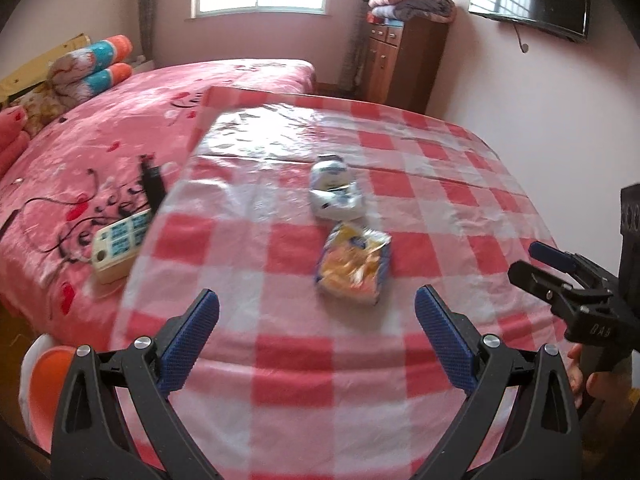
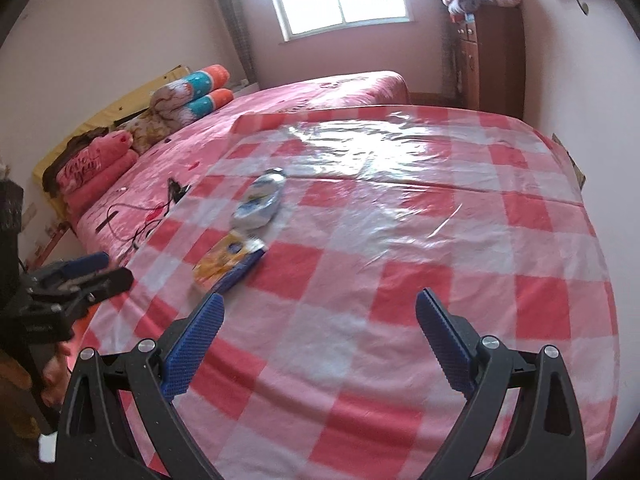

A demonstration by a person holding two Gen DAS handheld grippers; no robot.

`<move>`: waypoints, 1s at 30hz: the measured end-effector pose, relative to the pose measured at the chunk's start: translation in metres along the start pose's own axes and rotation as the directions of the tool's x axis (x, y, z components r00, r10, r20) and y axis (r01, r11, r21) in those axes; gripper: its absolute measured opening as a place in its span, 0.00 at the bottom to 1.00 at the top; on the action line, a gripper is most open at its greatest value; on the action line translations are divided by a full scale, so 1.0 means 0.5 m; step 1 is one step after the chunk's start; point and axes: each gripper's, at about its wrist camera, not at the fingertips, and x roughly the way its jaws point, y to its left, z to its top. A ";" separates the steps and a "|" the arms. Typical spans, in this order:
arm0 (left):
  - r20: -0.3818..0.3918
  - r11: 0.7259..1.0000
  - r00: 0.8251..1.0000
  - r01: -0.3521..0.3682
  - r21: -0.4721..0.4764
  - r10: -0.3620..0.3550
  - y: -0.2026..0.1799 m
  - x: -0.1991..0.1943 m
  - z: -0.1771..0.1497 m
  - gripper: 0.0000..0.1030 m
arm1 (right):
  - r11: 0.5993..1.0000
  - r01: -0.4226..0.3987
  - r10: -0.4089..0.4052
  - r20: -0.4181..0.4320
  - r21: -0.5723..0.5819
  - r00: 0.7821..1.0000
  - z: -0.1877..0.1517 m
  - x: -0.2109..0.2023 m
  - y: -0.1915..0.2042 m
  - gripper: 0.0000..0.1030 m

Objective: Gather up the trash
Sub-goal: 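Bring both open tools back to the yellow snack bag and white bottle, then grasp the yellow snack bag with the left tool while the right tool grasps the white bottle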

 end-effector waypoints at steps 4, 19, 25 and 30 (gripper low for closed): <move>-0.031 0.998 0.998 0.049 0.033 -0.048 -0.027 0.056 0.021 0.96 | 1.000 -0.002 0.002 -0.016 0.022 1.000 0.033 0.017 -0.023 0.93; -0.099 0.994 0.994 0.057 0.092 -0.048 -0.047 0.186 0.046 0.81 | 0.996 -0.084 0.088 -0.124 0.037 0.988 0.127 0.134 -0.021 0.92; -0.094 0.994 0.994 0.064 0.094 -0.055 -0.051 0.199 0.043 0.69 | 0.995 -0.099 0.099 -0.140 0.005 0.985 0.153 0.178 0.009 0.92; -0.074 0.994 0.996 0.054 0.092 -0.047 -0.048 0.193 0.038 0.56 | 0.993 -0.115 0.111 -0.166 -0.017 0.980 0.164 0.219 0.029 0.92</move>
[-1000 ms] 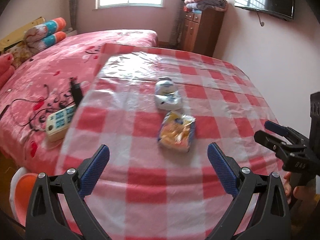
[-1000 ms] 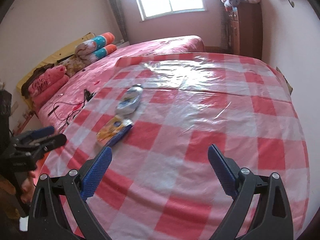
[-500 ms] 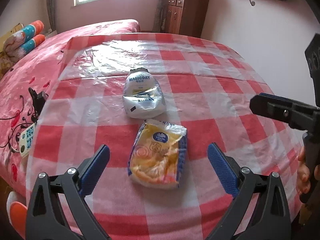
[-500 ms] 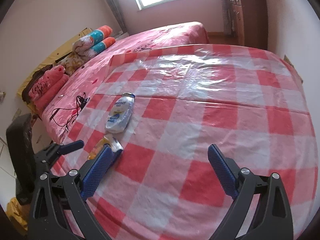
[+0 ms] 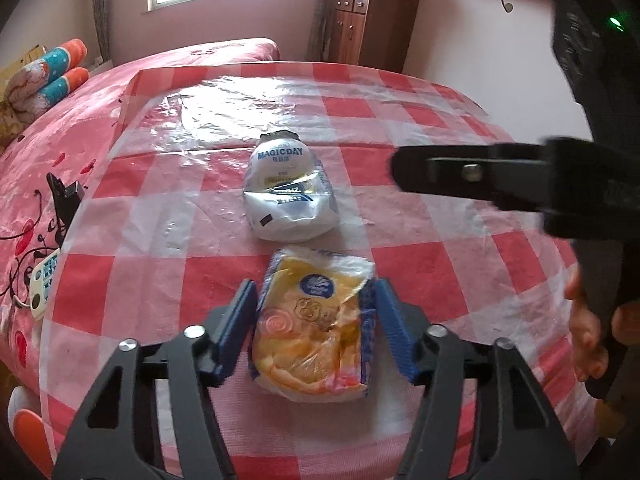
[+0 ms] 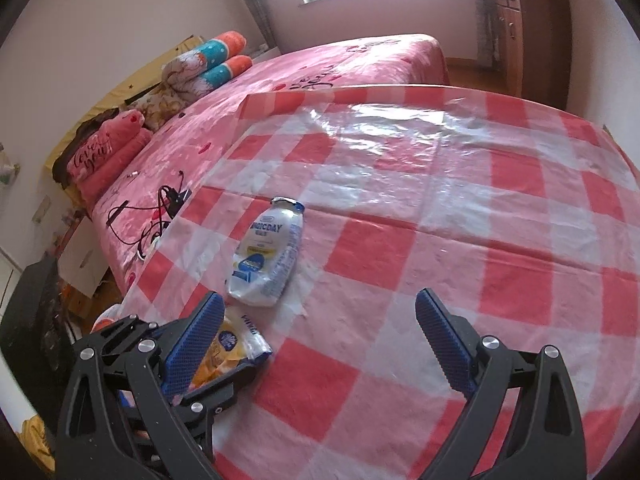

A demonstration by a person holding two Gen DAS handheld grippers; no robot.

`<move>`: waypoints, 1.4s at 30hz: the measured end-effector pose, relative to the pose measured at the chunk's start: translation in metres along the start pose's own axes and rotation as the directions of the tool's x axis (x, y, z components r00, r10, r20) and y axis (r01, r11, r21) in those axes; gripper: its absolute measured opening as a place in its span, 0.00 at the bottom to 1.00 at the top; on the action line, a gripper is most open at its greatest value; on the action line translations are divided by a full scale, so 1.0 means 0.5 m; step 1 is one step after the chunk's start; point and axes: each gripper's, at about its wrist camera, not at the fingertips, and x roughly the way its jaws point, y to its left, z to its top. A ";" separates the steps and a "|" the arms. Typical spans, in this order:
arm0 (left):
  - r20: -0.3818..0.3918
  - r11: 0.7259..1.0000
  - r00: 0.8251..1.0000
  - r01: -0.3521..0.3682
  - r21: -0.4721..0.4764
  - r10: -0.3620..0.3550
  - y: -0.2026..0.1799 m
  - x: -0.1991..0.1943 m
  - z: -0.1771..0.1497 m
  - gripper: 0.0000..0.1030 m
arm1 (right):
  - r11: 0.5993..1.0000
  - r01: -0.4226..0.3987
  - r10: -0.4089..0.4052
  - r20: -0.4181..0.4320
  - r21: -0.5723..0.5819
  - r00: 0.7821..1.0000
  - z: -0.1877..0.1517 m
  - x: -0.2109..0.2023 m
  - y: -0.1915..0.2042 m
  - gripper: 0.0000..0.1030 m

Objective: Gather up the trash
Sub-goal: 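Grasp the yellow snack bag with the left tool while the right tool grasps the white bottle, then lift the snack bag and bottle and carry them over the orange bucket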

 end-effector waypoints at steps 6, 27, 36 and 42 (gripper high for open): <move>0.008 0.999 1.000 -0.009 -0.047 0.010 0.012 -0.011 -0.006 0.48 | 0.999 -0.009 0.008 -0.034 -0.045 0.999 0.018 0.053 0.031 0.92; 0.020 0.984 0.998 -0.047 -0.173 0.051 0.116 -0.044 -0.031 0.40 | 0.975 0.081 -0.092 -0.043 -0.209 0.995 0.050 0.163 0.109 0.92; 0.028 0.989 0.999 -0.042 -0.139 0.046 0.109 -0.042 -0.035 0.46 | 0.948 0.161 -0.170 -0.010 -0.274 0.985 0.046 0.178 0.126 0.73; 0.037 0.994 0.997 -0.066 -0.092 0.070 0.092 -0.041 -0.042 0.51 | 0.945 0.158 -0.165 0.000 -0.288 0.986 0.041 0.171 0.128 0.65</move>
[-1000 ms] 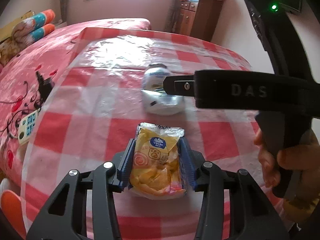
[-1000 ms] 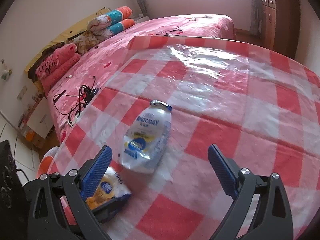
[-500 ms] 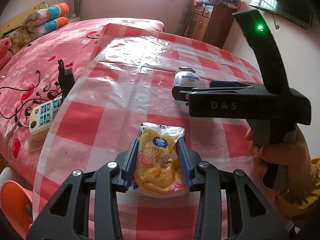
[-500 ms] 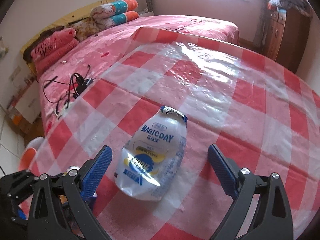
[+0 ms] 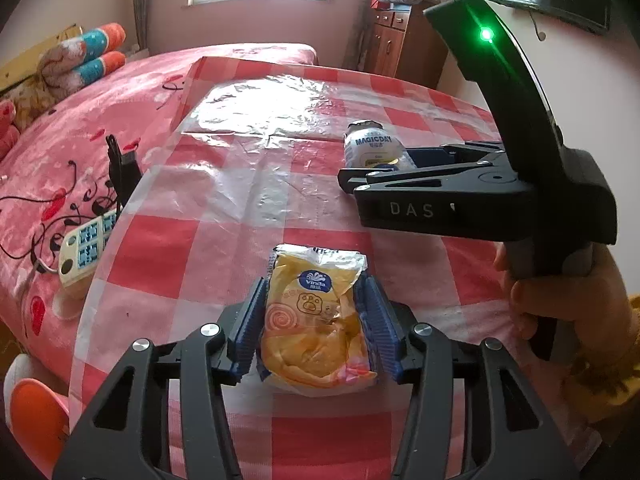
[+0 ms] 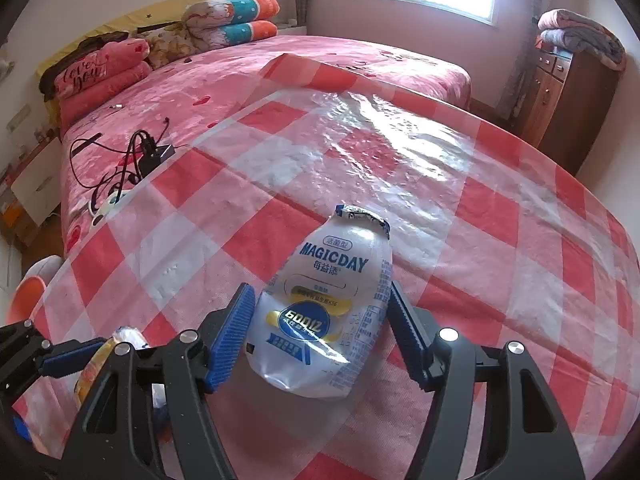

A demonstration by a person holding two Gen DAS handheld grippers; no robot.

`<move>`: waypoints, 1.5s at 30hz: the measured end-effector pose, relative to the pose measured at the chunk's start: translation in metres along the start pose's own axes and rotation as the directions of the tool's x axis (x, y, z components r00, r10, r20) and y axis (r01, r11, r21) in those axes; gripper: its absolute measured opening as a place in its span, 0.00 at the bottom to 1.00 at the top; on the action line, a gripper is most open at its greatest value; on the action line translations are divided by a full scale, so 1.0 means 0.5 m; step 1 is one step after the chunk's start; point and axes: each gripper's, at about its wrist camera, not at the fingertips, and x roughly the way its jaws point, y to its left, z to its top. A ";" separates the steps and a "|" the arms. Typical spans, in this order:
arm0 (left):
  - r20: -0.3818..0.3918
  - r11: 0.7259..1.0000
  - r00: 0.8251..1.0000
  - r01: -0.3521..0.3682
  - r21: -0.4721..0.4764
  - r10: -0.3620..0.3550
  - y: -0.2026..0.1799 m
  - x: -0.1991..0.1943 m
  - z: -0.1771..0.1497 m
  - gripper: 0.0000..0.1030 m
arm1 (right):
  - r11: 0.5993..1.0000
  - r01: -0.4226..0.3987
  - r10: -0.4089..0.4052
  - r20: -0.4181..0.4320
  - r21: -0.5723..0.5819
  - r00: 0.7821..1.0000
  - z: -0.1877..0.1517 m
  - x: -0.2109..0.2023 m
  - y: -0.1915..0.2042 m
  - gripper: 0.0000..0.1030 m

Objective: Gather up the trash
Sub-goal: 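Lift the snack bag and bottle and carry them over the orange bucket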

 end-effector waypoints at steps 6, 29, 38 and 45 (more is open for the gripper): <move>0.005 1.000 1.000 0.003 -0.010 -0.003 0.001 -0.002 -0.002 0.46 | 1.000 -0.001 0.001 0.009 -0.001 1.000 -0.010 -0.010 0.002 0.65; 0.014 0.980 0.993 0.114 -0.163 -0.113 0.068 -0.019 -0.015 0.22 | 0.990 -0.064 0.060 0.040 0.125 0.997 -0.127 -0.126 0.004 0.65; 0.034 0.968 0.991 0.134 -0.215 -0.129 0.102 -0.055 -0.037 0.21 | 0.990 -0.076 0.072 0.040 0.122 0.997 -0.168 -0.159 0.034 0.65; 0.054 0.969 0.992 0.121 -0.216 -0.112 0.119 -0.096 -0.054 0.21 | 0.991 -0.086 0.082 0.045 0.103 0.996 -0.187 -0.184 0.066 0.65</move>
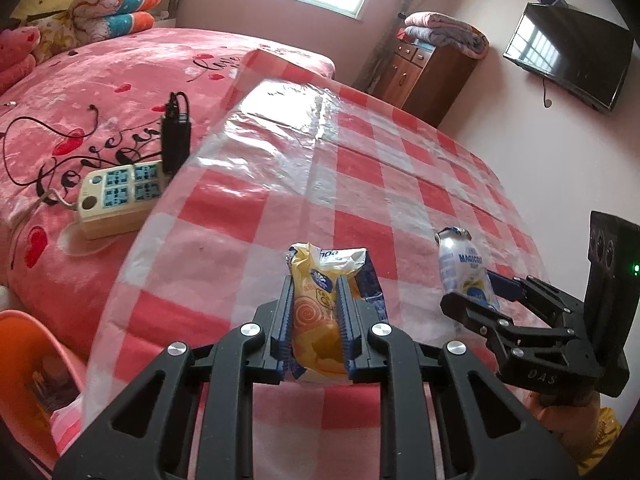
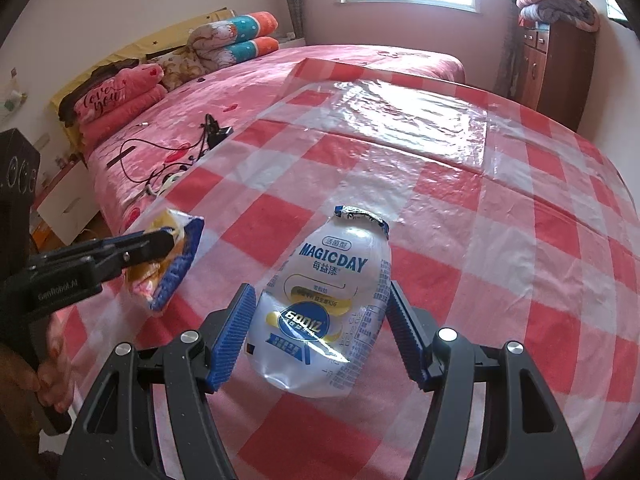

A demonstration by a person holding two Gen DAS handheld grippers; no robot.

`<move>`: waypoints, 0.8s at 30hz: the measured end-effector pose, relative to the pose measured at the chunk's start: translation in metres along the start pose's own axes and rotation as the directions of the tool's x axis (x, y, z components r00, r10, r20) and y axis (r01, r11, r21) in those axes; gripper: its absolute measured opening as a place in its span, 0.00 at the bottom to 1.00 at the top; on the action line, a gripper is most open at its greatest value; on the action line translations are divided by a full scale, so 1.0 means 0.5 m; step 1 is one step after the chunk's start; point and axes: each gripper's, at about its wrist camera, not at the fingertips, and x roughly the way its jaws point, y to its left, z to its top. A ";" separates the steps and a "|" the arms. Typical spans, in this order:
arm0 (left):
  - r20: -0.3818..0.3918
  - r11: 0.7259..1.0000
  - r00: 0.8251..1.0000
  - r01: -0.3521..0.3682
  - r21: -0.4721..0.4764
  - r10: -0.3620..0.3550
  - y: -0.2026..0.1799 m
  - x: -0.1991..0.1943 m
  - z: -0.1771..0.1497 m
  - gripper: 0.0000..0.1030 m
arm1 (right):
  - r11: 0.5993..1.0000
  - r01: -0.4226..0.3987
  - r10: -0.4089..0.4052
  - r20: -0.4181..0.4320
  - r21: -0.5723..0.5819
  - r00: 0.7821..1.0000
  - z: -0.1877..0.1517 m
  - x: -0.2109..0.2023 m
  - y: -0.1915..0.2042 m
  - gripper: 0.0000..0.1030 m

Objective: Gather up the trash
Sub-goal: 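Lift the snack bag and bottle and carry them over the orange bucket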

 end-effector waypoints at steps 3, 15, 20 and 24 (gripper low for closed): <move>0.011 1.000 1.000 -0.011 0.001 0.011 0.008 -0.021 -0.005 0.21 | 1.000 -0.008 0.008 -0.001 -0.010 1.000 -0.006 -0.006 0.014 0.65; 0.056 0.995 0.994 -0.099 -0.010 0.099 0.057 -0.109 -0.025 0.21 | 0.992 -0.108 0.106 -0.025 -0.062 0.994 -0.020 -0.027 0.111 0.65; 0.067 0.989 0.987 -0.146 -0.023 0.147 0.089 -0.142 -0.038 0.21 | 0.986 -0.137 0.135 -0.031 -0.098 0.990 -0.020 -0.033 0.157 0.65; 0.076 0.982 0.980 -0.184 -0.039 0.186 0.118 -0.168 -0.050 0.21 | 0.979 -0.153 0.149 -0.037 -0.137 0.988 -0.019 -0.038 0.197 0.65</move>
